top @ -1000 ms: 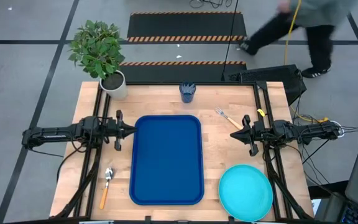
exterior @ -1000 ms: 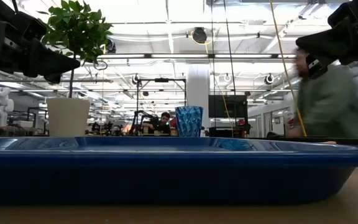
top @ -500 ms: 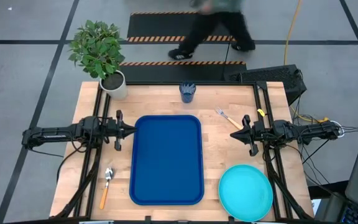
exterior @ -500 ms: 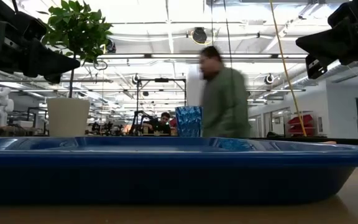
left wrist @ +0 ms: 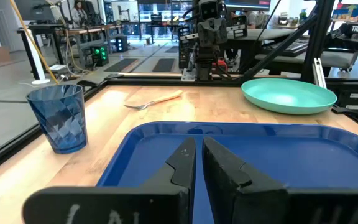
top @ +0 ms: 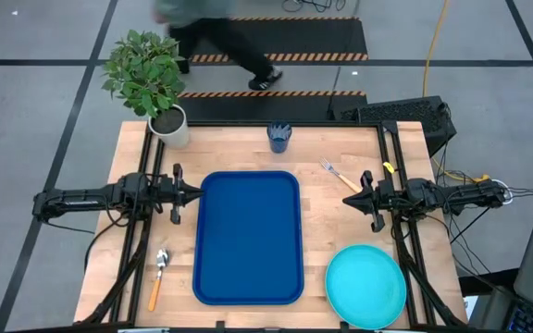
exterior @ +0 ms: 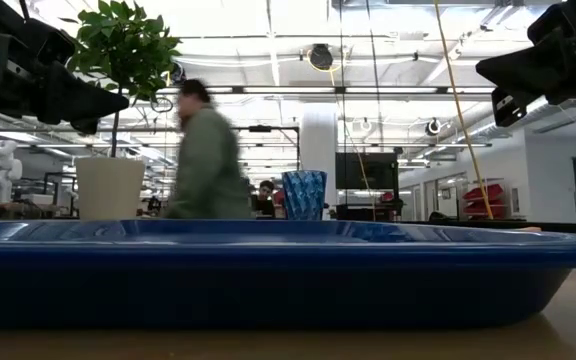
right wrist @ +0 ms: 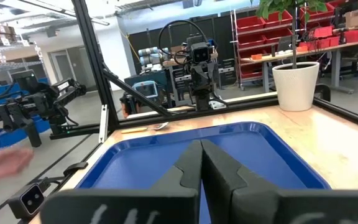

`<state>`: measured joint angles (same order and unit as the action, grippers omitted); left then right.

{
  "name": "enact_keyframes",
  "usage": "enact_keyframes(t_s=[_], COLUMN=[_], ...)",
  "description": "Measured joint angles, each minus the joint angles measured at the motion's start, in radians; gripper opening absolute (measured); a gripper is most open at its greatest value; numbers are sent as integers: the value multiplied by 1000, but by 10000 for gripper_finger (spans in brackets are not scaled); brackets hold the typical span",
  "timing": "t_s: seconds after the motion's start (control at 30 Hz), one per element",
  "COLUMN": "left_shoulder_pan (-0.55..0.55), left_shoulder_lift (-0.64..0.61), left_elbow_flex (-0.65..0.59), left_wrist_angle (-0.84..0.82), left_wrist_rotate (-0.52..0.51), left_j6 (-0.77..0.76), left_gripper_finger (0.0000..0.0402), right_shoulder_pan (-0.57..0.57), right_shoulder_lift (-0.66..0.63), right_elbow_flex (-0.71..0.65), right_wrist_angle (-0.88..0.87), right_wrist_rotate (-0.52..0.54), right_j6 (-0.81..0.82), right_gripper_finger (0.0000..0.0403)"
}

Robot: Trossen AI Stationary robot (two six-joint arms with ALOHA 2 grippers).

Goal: Pick and place plate/cup/fork/spoon on tray

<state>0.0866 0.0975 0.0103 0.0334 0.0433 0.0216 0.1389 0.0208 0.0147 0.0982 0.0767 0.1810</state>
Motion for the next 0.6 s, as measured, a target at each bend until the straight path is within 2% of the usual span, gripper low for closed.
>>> enact_keyframes(t_s=[0.37,0.5,0.6], left_shoulder_pan=[0,0,0], left_shoulder_lift=[0,0,0], left_elbow_flex=[0,0,0], left_wrist_angle=[5,65,145], left_wrist_rotate=[0,0,0], left_j6=[0,-13,-86], left_gripper_finger=[31,31,31], right_shoulder_pan=[0,0,0], right_shoulder_lift=[0,0,0], right_elbow_flex=[0,0,0], right_wrist_angle=[2,2,2], right_wrist_rotate=[0,0,0], right_j6=[-10,-10,-10], right_gripper_finger=[0,0,0])
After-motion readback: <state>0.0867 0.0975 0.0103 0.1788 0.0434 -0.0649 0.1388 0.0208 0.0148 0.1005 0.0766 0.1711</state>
